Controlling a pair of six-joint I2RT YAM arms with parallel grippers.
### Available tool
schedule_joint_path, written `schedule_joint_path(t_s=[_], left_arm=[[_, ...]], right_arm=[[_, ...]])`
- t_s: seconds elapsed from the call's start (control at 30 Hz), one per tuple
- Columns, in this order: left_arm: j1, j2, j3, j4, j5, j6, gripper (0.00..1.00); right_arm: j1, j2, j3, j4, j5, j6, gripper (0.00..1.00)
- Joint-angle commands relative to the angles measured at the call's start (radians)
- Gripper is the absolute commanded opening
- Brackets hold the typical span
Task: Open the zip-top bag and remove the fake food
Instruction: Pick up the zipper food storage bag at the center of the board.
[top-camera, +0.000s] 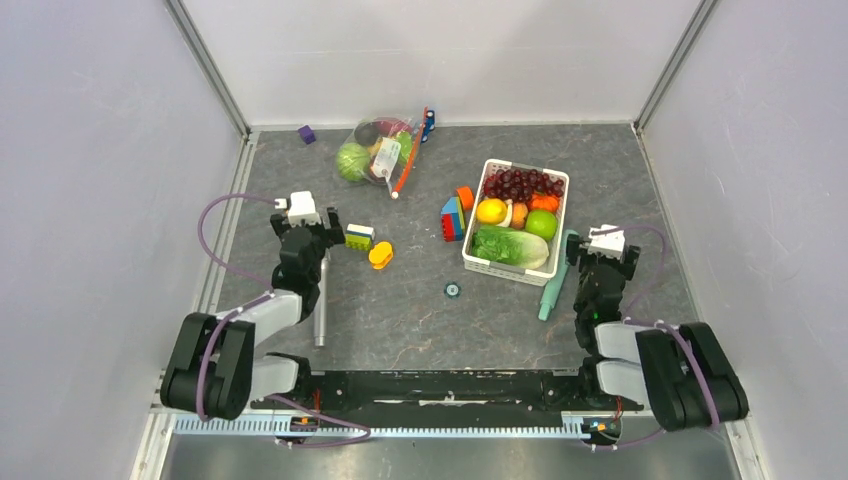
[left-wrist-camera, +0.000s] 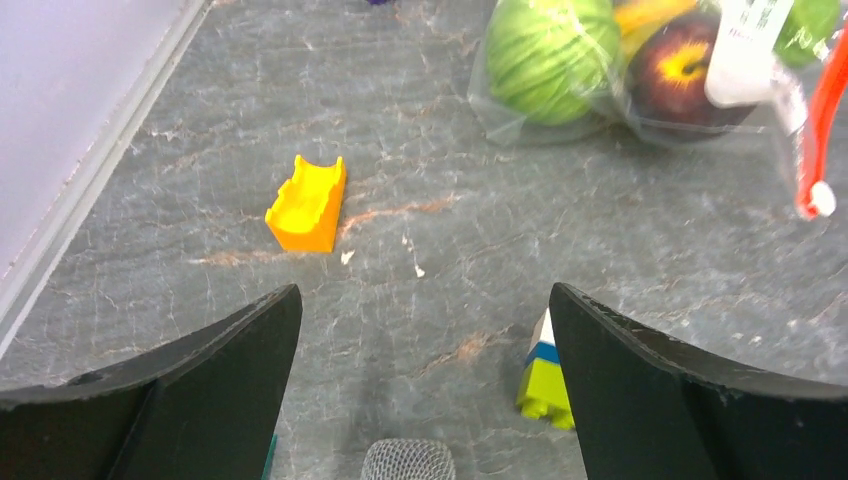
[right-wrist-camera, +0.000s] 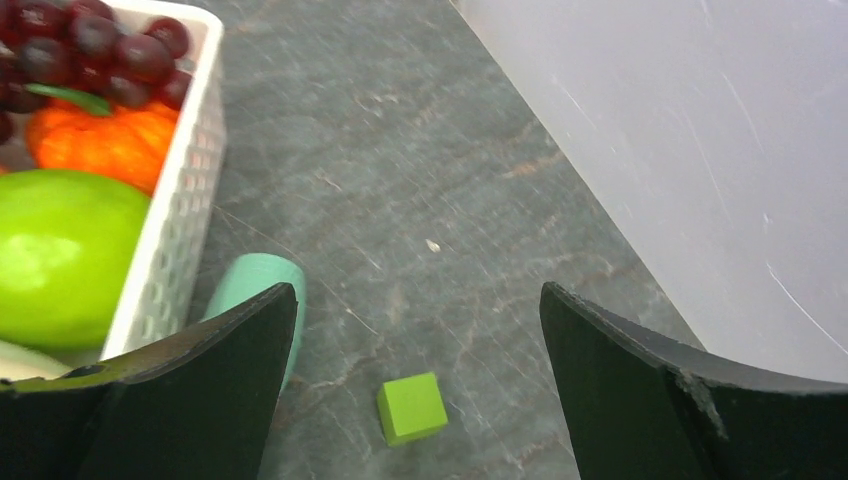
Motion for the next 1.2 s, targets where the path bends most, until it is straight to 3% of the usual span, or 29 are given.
schedule_joint_path(t_s=[0.0,0.17,0.3,0.47,0.6,0.73,1.03,1.17], left_arm=[[-0.038,-0.096,0.124,-0.273,-0.104,-0.080,1.00],[-0.040,-0.195,0.225,-0.510,-0.096,-0.240,1.00],[-0.039,-0.245,0.351,-0.751,-0.106,-0.376,1.00],[-0.038,-0.248,0.548,-1.059,-0.022,-0.404,1.00],[-0.038,-0.269,0.661,-1.233,0.048,-0.366,1.00],[-0.038,-0.346,0.671,-1.307,0.069,-0.290,1.00],[-0.038,-0.484,0.562,-1.350,0.051,-0.207,1.00],[-0.038,-0.494,0.547,-1.357,0.041,-0.195,1.00]], right_arm=[[0.003,-0.109,0.152,-0.392,0.114,0.099,0.98],[0.003,-0.178,0.423,-0.804,0.064,0.280,0.98],[0.003,-0.106,0.677,-1.106,-0.108,0.295,0.98],[0.003,0.005,0.956,-1.301,-0.344,0.325,0.98],[0.004,0.046,1.022,-1.230,-0.574,0.456,0.98],[0.053,0.138,1.056,-1.077,-0.766,0.592,0.98],[0.293,0.424,1.265,-0.974,-0.732,0.702,0.98],[0.345,0.555,1.307,-0.891,-0.694,0.789,0.93]])
